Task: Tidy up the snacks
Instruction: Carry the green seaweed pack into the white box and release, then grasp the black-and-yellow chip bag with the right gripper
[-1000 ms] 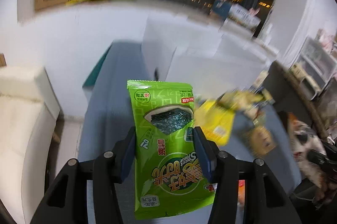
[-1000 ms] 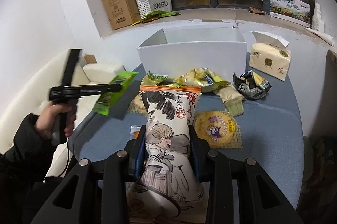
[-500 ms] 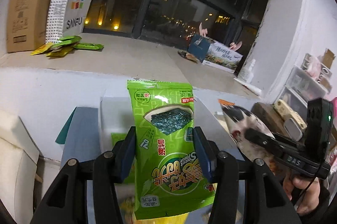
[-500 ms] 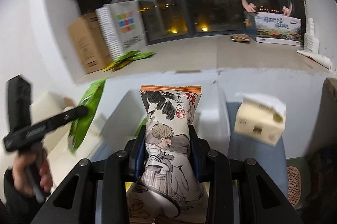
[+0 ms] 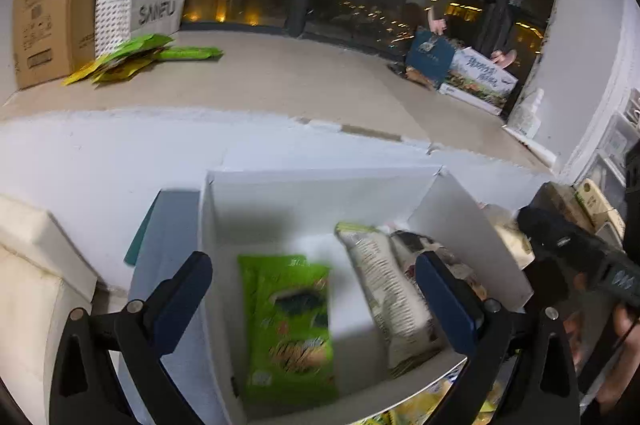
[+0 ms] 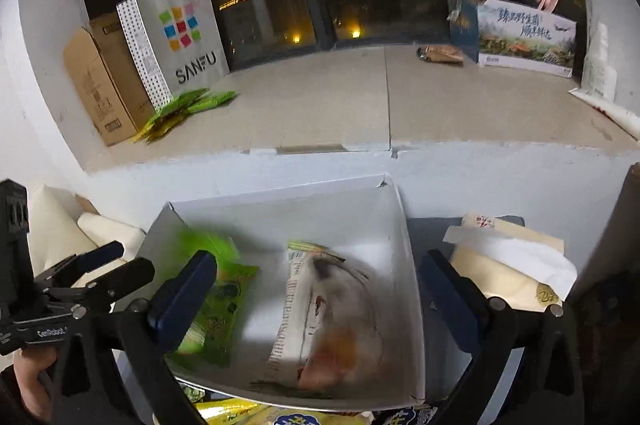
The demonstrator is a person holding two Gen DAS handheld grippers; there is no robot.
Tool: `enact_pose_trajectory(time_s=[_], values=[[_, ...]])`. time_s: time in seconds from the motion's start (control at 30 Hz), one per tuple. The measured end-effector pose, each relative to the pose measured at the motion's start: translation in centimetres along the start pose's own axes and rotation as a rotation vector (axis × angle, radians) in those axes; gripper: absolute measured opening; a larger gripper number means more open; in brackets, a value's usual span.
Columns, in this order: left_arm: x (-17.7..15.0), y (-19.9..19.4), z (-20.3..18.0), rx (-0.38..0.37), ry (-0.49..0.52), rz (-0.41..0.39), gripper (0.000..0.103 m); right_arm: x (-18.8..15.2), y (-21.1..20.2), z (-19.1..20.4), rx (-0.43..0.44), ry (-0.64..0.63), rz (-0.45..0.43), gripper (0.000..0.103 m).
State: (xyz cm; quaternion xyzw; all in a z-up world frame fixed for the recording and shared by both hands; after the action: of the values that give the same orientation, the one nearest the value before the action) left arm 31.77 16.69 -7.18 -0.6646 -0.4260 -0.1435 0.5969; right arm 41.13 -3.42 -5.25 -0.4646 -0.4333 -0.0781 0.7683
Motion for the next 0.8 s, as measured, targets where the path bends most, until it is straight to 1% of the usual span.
enact_pose_trajectory(time_s=[0.07, 0.17, 0.3, 0.33, 0.4, 0.5, 0.6, 0.73, 0.8], values=[[-0.4, -0.6, 0.1, 0.01, 0.004, -0.012, 0.103, -0.1, -0.6, -0.2, 0.018, 0.03, -0.006, 0.103], [-0.8, -2.2, 0.1, 0.004, 0.018, -0.037, 0.103, -0.1, -1.6, -0.4, 0.034, 0.063, -0.013, 0.103], [-1.4, -6.1, -0.4, -0.036, 0.053, -0.102, 0.103, -0.2, -3.5, 0.3, 0.031, 0.006, -0.038, 0.103], [-1.7, -7.0, -0.6, -0.042, 0.066, -0.116, 0.103, -0.4, -4.1, 0.4, 0.042, -0.006, -0.041, 0.103], [-2.7, -9.2, -0.9, -0.047, 0.087, -0.141, 0.103, -1.1, -5.6, 0.8, 0.091, -0.032, -0.038, 0.103], [-4.7, -13.1, -1.1, -0.084, 0.106, -0.198, 0.103, -2.8, -8.6, 1.4, 0.129, -0.098, -0.046, 0.103], [-7.0, -16.8, -1.4, -0.135, 0.134, -0.241, 0.103, -5.1, -12.3, 1.8, 0.12, -0.161, -0.094, 0.103], [-10.1, -21.4, -1.6, -0.176, 0.135, -0.3, 0.103, -8.5, -16.9, 2.3, 0.142, -0.192, -0.15, 0.103], [-11.5, -23.0, -1.8, -0.186, 0.142, -0.316, 0.103, -10.3, -18.8, 2.2, 0.152, -0.195, -0.175, 0.103]])
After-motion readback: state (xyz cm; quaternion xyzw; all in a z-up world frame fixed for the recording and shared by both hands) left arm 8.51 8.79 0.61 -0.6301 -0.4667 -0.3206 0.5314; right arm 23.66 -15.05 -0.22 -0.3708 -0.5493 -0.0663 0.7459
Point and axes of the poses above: each gripper's, at about its wrist camera, not at the fingertips, and y roughly the way its jaws point, z to its left, x to its top, the point moved 3 cm from there along y, roughly the way its jaws point, and after that the axes turned 2 degrees about -y, right-handed, at the moved point
